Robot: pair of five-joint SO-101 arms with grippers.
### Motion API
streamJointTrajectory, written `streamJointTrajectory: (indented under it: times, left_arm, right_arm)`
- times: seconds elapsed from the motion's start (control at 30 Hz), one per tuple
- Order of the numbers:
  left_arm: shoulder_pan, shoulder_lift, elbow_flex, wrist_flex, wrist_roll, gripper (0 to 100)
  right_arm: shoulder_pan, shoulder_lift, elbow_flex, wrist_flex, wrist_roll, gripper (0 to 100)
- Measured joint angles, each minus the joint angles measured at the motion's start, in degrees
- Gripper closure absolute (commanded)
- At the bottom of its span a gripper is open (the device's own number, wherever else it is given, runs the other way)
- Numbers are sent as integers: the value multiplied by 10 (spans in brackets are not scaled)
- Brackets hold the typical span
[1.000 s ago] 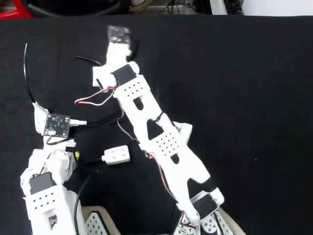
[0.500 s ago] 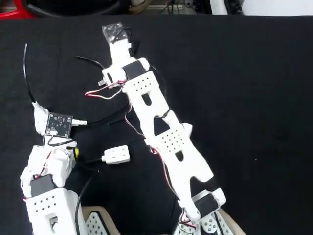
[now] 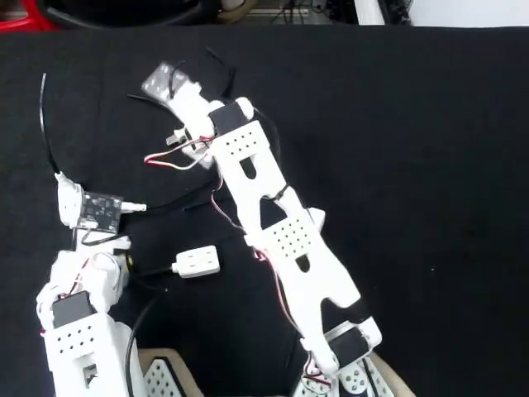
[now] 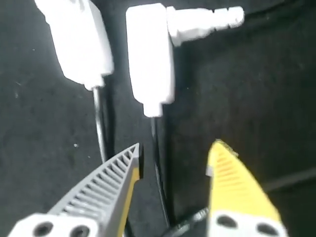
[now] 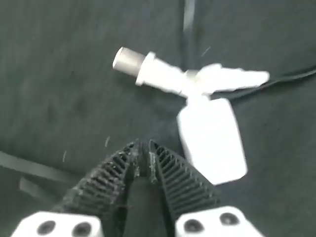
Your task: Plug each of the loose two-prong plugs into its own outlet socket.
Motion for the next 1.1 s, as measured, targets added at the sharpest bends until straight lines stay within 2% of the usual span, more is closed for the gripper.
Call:
streamJointTrajectory:
  times: [0.13, 0.33, 0.43, 0.53, 0.6, 0.73, 1.0, 1.1]
  left_arm:
    - [8, -2, -25, -40, 63, 838]
    - [84, -12, -131, -183, 259, 809]
    - [129, 44, -179, -236, 302, 762]
    - [166, 160, -261, -240, 314, 759]
    - [187, 267, -339, -229, 306, 758]
    - [241, 503, -527, -156, 255, 757]
    - [277, 880, -916, -36, 295, 755]
    - [277, 979, -1033, 24, 280, 710]
  right_arm:
    - [-7, -60, 0, 55, 39, 986]
    - [63, -211, 18, 56, 23, 986]
    - [74, -315, 97, 56, 22, 986]
    - [74, -445, 232, 56, 33, 986]
    - [74, -549, 345, 56, 55, 986]
    - [95, -767, 569, 52, 90, 986]
    - [256, -1167, 980, -38, 140, 986]
    - [301, -1276, 1137, -79, 151, 985]
